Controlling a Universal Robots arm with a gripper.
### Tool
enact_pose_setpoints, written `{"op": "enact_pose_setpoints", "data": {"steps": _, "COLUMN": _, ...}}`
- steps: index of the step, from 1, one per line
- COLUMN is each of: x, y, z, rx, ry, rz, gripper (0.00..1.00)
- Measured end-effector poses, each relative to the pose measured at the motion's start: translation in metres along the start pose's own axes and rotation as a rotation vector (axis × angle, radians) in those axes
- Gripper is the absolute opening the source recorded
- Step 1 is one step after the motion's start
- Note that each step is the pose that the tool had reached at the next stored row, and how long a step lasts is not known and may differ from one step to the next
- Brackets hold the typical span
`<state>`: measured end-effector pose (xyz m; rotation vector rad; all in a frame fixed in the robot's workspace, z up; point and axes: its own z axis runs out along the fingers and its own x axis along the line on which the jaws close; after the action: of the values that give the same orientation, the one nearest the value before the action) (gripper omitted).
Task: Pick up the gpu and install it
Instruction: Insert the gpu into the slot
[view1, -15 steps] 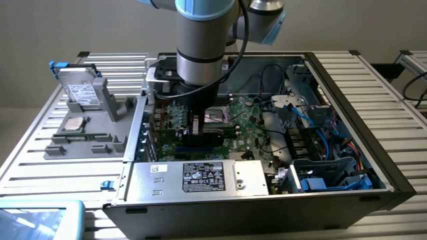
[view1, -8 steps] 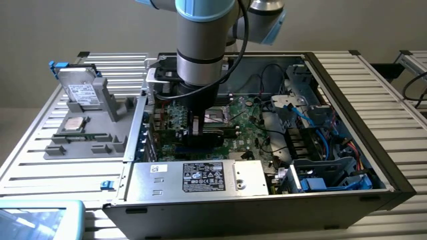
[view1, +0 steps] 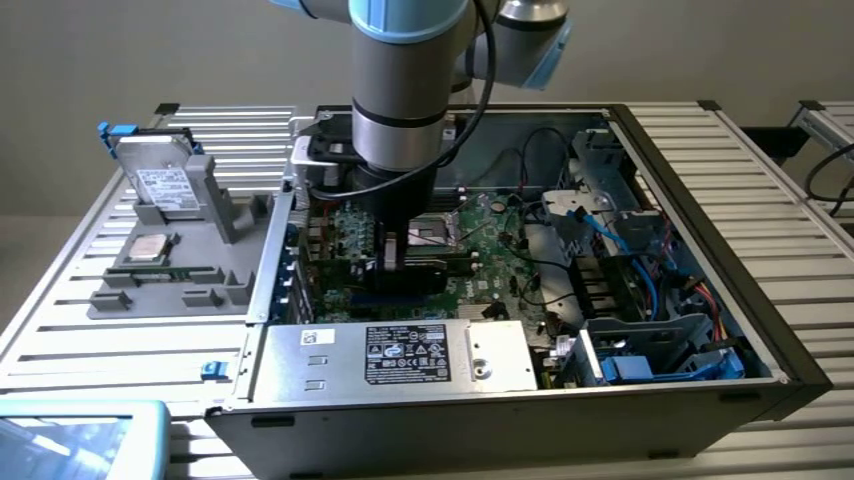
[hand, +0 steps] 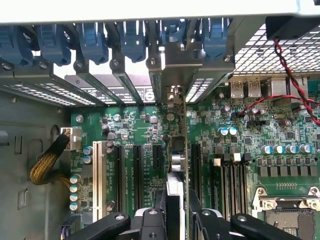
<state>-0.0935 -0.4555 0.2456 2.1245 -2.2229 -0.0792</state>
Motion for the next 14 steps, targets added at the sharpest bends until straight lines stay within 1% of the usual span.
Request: {"op": "enact_pose_setpoints", "data": {"steps": 14, "x": 0.0, "y": 0.0002, "z": 0.0008, "rx": -0.0002, "ry": 0.001, "rz": -0.001, "gripper": 0.28}}
